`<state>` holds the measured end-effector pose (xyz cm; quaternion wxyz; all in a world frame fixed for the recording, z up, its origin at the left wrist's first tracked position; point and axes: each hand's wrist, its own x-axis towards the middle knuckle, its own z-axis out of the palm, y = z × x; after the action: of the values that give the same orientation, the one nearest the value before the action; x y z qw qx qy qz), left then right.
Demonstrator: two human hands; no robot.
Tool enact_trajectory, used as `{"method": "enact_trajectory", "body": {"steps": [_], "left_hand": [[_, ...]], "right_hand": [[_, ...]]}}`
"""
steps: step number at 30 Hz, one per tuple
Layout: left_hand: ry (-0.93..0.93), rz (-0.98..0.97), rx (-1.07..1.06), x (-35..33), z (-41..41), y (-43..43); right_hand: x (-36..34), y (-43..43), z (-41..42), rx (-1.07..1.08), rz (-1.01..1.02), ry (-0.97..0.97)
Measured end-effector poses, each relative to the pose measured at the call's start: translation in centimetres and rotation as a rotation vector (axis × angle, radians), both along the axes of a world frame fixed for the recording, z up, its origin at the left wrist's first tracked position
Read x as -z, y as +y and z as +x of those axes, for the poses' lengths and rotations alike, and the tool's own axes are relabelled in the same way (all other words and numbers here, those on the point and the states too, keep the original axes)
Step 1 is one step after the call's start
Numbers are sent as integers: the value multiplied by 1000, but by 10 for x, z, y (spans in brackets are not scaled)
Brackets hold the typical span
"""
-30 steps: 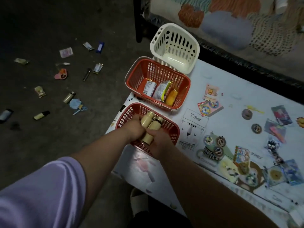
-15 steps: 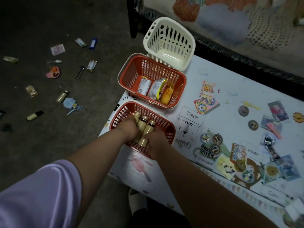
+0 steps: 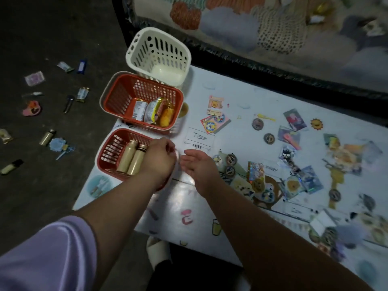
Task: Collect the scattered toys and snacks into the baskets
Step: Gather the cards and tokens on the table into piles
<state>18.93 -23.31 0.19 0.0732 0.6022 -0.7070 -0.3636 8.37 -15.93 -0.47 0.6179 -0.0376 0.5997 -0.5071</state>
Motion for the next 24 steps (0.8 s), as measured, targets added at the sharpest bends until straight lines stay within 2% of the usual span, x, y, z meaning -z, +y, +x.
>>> {"method": "enact_trajectory", "body": {"steps": [5,10,16,21,24], "left_hand": [[4,107,209,8,-54,41],[-135,230,367,26,-77,66],[-176,314,451,43,-100,97],[-140,274,497,63,-122,119],[-245,94,628,73,-138,132]], "right_hand": [[11,50,-54,45,80,157],[46,102,-91,-224,314,568],[64,156,-134,-367,515,735],[70,163,-164,-350,472,871],[81,155,-179,-341,396,979]]}}
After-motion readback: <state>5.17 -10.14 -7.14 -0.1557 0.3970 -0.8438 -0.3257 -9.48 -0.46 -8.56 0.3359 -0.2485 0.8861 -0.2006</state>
